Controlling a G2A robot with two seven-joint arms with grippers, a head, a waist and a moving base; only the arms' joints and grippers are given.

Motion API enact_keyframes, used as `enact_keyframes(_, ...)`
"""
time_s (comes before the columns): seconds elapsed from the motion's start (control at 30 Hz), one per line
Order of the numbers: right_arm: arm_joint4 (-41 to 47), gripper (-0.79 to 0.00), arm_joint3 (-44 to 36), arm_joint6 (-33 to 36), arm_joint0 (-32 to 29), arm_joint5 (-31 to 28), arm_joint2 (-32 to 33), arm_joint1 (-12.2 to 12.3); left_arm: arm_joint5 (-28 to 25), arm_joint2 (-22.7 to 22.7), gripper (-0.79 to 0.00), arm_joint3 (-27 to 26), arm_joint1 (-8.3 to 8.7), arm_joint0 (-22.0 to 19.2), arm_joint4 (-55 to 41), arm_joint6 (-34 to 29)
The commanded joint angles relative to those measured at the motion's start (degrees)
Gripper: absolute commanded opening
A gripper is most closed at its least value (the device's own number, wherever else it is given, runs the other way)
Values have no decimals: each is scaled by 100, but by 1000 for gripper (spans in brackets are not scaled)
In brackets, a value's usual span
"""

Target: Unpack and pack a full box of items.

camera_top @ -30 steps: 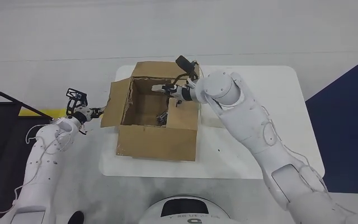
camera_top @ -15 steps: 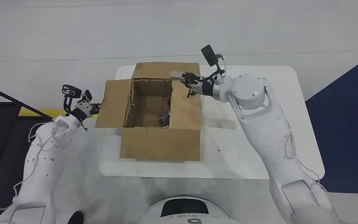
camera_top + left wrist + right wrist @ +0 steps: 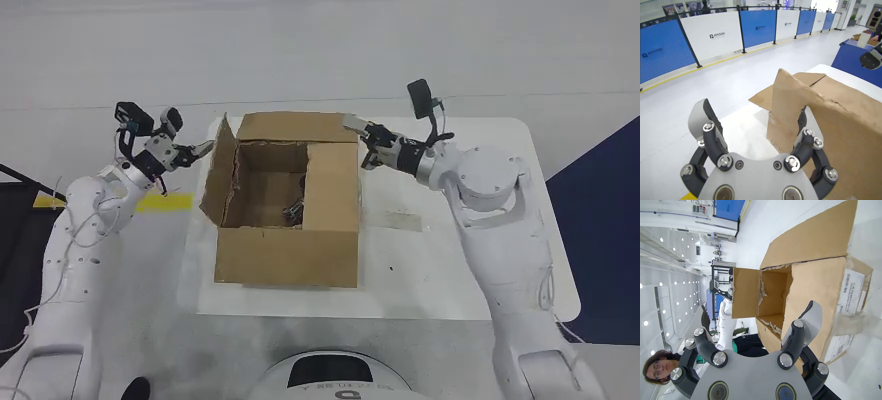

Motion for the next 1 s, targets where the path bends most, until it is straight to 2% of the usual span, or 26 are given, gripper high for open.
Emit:
enact_keyframes(0.0,52,0,-132,-11,-185,-12,249,39,-22,174,0,42,-23,-88,116,-122)
enact_keyframes(0.13,65,0,-414,-224,-593,38,714,109,29,521,0,119,-42,-216,829,-325)
enact_keyframes(0.27,49,0,-437,-251,-625,54,757,116,-58,786,0,233,-67,-326,1230,-156)
enact_keyframes(0.63,151,0,-352,-396,-636,52,797,106,-104,1037,0,565,-108,-599,1429,145)
enact_keyframes(0.8,1133,0,951,-1190,-173,-300,533,-29,-110,1093,0,576,-108,-624,1492,185)
enact_keyframes(0.97,1262,0,2362,-1545,546,-708,-146,-161,-24,1081,0,491,-88,-539,1573,285)
